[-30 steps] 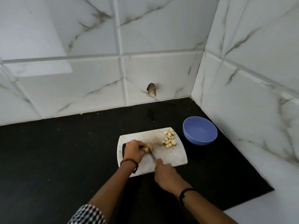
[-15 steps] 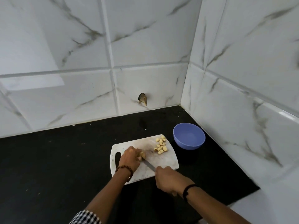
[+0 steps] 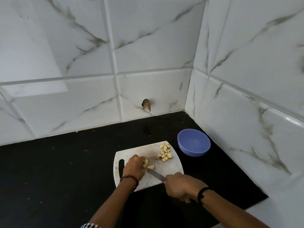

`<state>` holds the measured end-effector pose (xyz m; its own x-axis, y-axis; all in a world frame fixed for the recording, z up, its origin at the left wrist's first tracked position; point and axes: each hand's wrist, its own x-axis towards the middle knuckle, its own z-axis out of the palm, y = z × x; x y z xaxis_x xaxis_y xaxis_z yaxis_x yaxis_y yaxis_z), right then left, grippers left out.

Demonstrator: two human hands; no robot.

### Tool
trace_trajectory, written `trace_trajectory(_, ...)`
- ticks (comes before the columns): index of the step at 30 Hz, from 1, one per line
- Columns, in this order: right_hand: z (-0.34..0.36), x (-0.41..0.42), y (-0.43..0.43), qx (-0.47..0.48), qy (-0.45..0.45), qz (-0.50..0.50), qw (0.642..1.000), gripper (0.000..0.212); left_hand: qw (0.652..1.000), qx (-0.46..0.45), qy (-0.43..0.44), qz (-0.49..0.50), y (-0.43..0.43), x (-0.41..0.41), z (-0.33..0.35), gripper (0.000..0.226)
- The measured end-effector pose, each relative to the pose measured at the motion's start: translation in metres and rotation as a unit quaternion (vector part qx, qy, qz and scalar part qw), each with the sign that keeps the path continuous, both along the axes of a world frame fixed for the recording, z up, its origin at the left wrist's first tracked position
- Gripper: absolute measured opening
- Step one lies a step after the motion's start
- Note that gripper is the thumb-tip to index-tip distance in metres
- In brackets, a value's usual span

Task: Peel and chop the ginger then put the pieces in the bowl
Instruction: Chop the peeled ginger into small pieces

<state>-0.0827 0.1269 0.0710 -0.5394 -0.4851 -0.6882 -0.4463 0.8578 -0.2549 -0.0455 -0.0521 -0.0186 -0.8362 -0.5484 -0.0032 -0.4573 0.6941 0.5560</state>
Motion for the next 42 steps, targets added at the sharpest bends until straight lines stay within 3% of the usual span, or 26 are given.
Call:
trace_trajectory(14,-0.015,-0.013,0.018,-0.139,-0.064,-0.091,0.984,0.028,0.999,-0.029,0.005,-0.027,-0.004,0.004,-0.011,0.037)
trace_trajectory(21,-0.025,-0.021,0.009,-0.175,-0.069,-0.135,0.973,0.030,0.990,-0.110,0.089,-0.031,0.006,0.005,-0.011,0.036)
trace_trajectory(25,-0.033,-0.028,0.001,-0.186,-0.064,-0.153,0.968,0.031,0.991,-0.056,0.122,-0.029,0.017,0.004,-0.007,0.017)
trace_trajectory(32,-0.041,-0.035,-0.012,-0.228,-0.049,-0.157,0.960,0.033,0.998,-0.025,0.018,-0.046,0.030,0.001,-0.020,0.027)
trace_trajectory(42,-0.059,-0.034,-0.016,-0.264,-0.040,-0.189,0.945,0.033,0.996,-0.009,0.060,-0.059,0.030,-0.011,-0.017,0.020)
